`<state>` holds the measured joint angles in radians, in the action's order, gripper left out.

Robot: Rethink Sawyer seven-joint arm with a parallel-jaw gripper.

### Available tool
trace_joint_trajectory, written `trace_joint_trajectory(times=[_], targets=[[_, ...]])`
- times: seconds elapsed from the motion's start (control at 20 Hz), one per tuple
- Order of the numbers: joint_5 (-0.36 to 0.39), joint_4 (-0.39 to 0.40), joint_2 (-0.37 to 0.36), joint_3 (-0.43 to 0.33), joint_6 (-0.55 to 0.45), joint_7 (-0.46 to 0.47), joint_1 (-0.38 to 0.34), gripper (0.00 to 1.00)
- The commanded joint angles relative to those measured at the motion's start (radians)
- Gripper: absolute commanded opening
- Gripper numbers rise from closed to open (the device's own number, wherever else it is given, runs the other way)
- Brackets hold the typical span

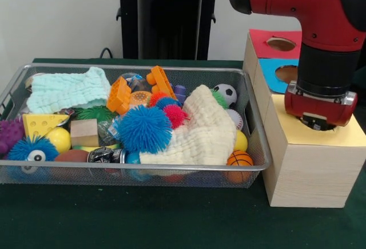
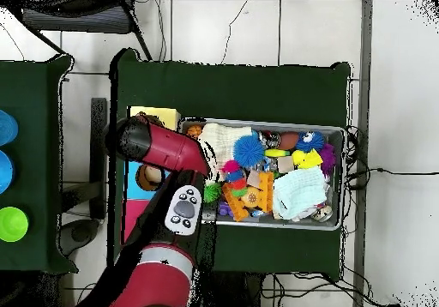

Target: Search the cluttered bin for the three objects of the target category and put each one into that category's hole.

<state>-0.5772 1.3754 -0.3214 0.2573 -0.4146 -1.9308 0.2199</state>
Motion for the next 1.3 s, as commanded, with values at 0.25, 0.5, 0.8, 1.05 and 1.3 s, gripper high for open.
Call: trace_joint_trajectory(times=[0.25,0.5,0.8,1.05,1.3], targets=[[0.102,0.137,-0.065,-0.013,-0.118,-0.123,0.029,0.0],[0.126,0.132,-0.091,-0.002,-0.142,-0.128,0.028,0.0],[0.147,0.193,-0.13,-0.077,0.008,-0.087,-0.028,0.0],[0.154,0.224,-0.209,-0.072,-0.056,-0.064,-0.039,0.0],[0.168,0.263,-0.299,-0.075,-0.083,-0.029,-0.059,0.0]])
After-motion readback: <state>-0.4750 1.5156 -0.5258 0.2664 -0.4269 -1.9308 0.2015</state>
